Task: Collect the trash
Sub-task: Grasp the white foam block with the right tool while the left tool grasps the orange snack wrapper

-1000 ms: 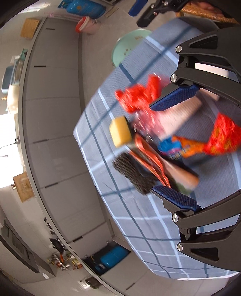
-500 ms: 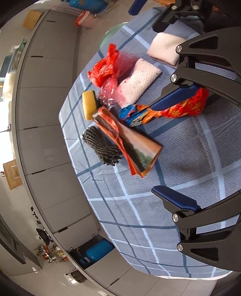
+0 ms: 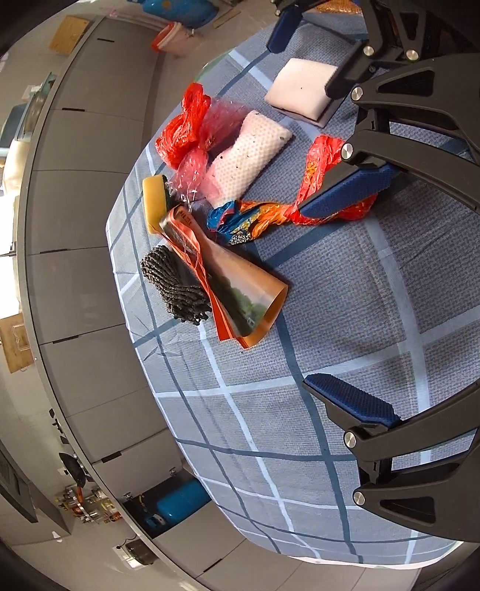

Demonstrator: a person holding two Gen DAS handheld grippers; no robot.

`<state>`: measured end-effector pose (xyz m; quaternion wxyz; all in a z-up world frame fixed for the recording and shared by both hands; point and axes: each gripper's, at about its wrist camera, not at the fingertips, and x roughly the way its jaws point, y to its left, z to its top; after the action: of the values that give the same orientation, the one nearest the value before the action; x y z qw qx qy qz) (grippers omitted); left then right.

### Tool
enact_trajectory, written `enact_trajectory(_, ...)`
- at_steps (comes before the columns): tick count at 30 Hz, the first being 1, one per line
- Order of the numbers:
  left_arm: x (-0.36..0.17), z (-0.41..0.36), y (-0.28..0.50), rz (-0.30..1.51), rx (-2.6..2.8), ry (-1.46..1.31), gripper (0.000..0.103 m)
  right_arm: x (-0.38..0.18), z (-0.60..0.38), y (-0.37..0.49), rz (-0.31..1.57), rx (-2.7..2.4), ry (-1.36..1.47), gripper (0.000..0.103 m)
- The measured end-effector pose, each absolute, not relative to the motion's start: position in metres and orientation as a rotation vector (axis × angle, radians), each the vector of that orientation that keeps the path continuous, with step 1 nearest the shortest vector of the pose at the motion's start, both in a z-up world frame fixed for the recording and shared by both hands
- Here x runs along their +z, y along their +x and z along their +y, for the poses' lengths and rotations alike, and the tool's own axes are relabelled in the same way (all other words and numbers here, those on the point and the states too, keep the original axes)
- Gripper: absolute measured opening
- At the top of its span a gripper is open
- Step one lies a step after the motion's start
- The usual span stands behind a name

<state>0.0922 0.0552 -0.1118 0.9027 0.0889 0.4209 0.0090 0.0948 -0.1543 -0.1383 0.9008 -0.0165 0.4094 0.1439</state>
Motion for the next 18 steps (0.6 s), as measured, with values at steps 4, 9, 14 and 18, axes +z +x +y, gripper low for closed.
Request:
enact_trajectory(4,-0.114,0.052,0.094,0.881,0.006,0.181,0.085,-0.145,-0.157,0.095,0.884,0.319,-0.019,0.060)
enact_trajectory(9,-0.114,0.040,0.095,0.883,-0.021,0.190,0.085,-0.135,-0.165,0.087,0.837,0.316,-0.003,0.057)
enact_trajectory(14,-0.115,0.023,0.099,0.882,-0.051,0.206,0.085,-0.121,-0.180,0.076,0.770,0.259,0.006,0.057)
enact_trajectory(18,-0.127,0.005,0.106,0.905,-0.078,0.222,0.085,-0.118,-0.194,0.074,0.755,0.221,0.029,0.057)
